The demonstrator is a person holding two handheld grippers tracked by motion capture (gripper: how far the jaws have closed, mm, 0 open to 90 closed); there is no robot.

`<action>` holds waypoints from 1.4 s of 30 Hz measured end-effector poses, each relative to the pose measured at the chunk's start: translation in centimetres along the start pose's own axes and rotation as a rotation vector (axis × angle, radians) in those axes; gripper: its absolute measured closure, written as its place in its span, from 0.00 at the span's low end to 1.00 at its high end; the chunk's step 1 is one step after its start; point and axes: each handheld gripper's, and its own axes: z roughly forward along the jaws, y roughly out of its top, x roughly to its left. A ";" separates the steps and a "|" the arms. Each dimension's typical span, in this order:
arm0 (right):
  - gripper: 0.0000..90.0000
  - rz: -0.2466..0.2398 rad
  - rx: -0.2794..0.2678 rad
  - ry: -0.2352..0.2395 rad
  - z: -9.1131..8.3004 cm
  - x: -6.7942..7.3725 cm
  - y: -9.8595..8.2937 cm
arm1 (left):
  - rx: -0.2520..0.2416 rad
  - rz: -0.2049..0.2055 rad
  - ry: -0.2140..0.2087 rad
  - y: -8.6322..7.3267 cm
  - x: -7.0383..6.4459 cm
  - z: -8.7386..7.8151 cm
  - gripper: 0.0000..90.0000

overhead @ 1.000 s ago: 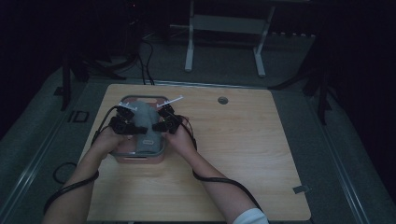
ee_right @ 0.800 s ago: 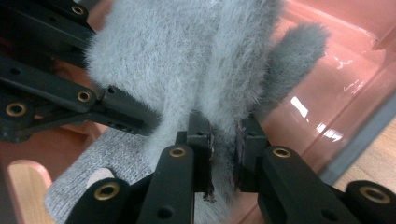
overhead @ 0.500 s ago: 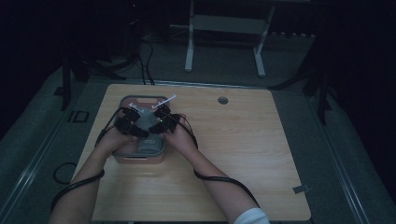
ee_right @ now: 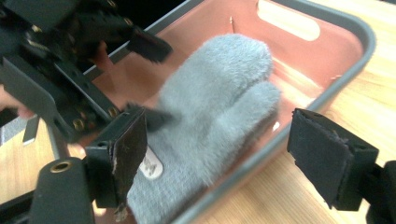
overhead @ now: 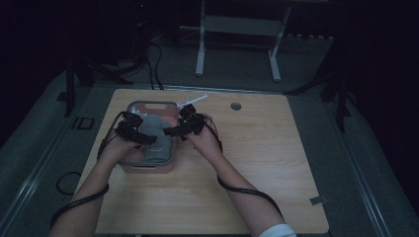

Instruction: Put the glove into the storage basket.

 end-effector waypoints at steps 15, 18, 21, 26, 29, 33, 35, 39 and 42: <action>0.17 -0.118 -0.010 -0.022 -4.2 -0.9 -3.6 | -0.216 0.022 -0.046 -1.5 -3.4 -2.9 0.08; 0.17 -0.127 -0.016 -0.027 -5.0 -1.0 -4.3 | -0.245 0.026 -0.073 -1.5 -4.4 -2.9 0.08; 0.17 -0.123 -0.016 -0.026 -5.5 -1.3 -5.2 | -0.266 0.031 -0.094 -1.4 -5.3 -3.0 0.08; 0.17 -0.118 -0.016 -0.034 -6.7 -1.9 -6.9 | -0.298 0.049 -0.135 -1.5 -7.0 -3.1 0.08; 0.17 -0.127 -0.011 -0.041 -7.4 -2.2 -7.7 | -0.301 0.067 -0.159 -1.5 -8.0 -3.0 0.08; 0.17 -0.127 -0.012 -0.050 -8.6 -2.9 -9.1 | -0.319 0.093 -0.190 -1.3 -9.9 -3.1 0.08; 0.17 -0.125 -0.015 -0.051 -9.2 -3.1 -9.8 | -0.321 0.112 -0.209 -1.1 -10.8 -3.1 0.08; 0.17 -0.140 -0.010 -0.058 -10.3 -3.4 -11.1 | -0.332 0.176 -0.241 -1.0 -12.5 -3.1 0.08; 0.17 -0.134 -0.010 -0.056 -10.9 -3.5 -12.1 | -0.328 0.204 -0.270 -0.8 -13.9 -2.7 0.08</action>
